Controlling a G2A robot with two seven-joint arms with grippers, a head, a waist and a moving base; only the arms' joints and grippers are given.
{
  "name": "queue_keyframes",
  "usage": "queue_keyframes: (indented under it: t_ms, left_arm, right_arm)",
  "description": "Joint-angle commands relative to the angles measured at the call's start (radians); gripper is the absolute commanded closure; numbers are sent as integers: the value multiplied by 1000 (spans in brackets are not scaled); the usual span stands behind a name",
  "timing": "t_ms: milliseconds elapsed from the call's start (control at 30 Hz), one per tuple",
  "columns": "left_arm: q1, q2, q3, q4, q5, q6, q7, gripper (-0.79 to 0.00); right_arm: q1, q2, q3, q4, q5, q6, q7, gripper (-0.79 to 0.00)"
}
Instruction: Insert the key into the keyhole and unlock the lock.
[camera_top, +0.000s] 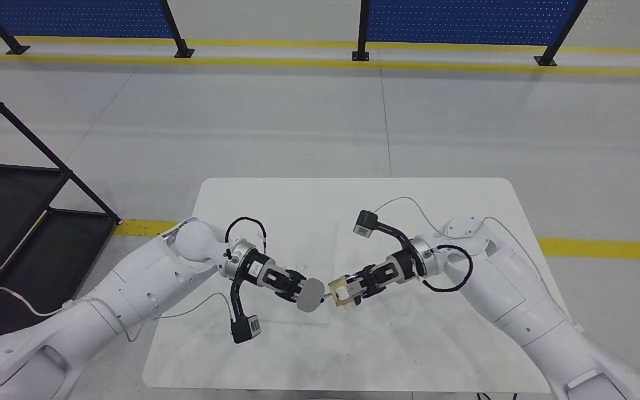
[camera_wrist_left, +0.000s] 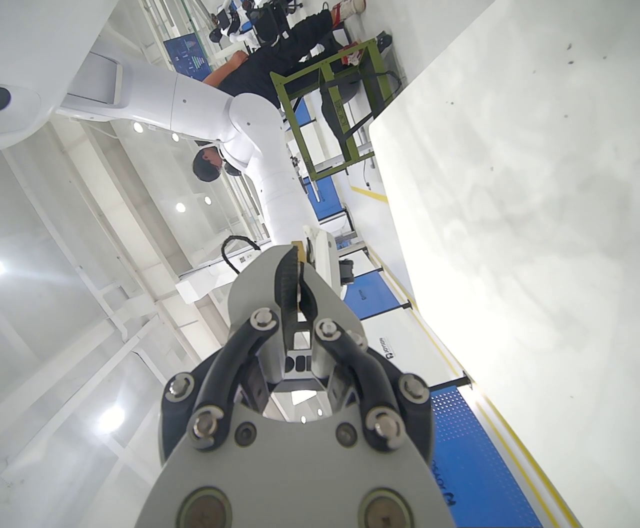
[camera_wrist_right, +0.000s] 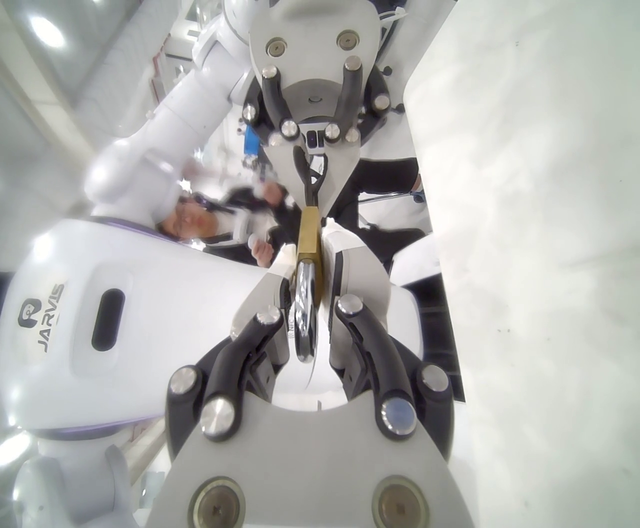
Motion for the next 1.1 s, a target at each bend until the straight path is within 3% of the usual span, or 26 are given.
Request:
queue_keyframes:
  t_ms: [0, 1067]
  left_arm:
    - [0, -1, -1, 5, -3, 1, 0, 0]
    - [3, -25, -19, 35, -22, -22, 22, 0]
  right_arm:
    - [-1, -1, 2, 0, -3, 0, 0, 0]
    - [-12, -18, 21, -6, -29, 8, 24, 0]
